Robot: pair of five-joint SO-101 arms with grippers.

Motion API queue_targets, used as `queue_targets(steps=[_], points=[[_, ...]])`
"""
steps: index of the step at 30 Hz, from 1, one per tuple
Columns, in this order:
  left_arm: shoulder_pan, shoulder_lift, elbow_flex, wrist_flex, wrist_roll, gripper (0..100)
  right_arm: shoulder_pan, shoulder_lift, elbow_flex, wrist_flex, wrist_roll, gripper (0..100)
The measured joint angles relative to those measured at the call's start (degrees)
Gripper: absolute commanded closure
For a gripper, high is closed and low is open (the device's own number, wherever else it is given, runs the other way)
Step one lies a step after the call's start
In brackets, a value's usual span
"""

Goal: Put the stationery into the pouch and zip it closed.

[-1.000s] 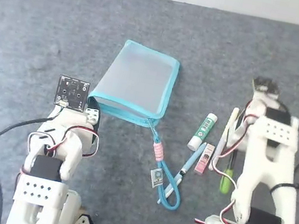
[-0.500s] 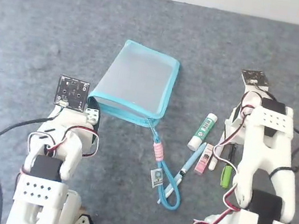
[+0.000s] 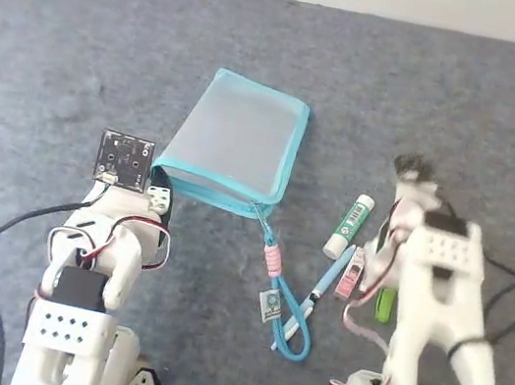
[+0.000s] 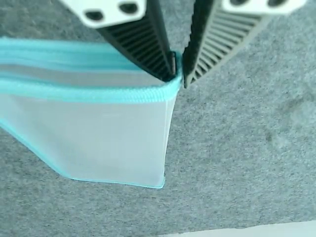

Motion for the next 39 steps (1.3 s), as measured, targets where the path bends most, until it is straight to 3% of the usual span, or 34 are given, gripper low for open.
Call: queue_targets(steps=[12,28,33,39], points=[[0.00,0.00,0.00,0.00,0.00,99,-0.53,1.41,5.45,-4.84,-3.08,76.6],[0.00,0.00,0.00,0.00,0.00,99,6.95,6.42,5.27,-10.81,-3.25,98.8],[0.00,0.00,0.00,0.00,0.00,99,7.30,6.42,5.27,-10.20,-3.16,99.1],[0.00,0.00,1.32,0.00,0.00,99,6.95,4.13,0.44,-0.09,-0.18,99.1]])
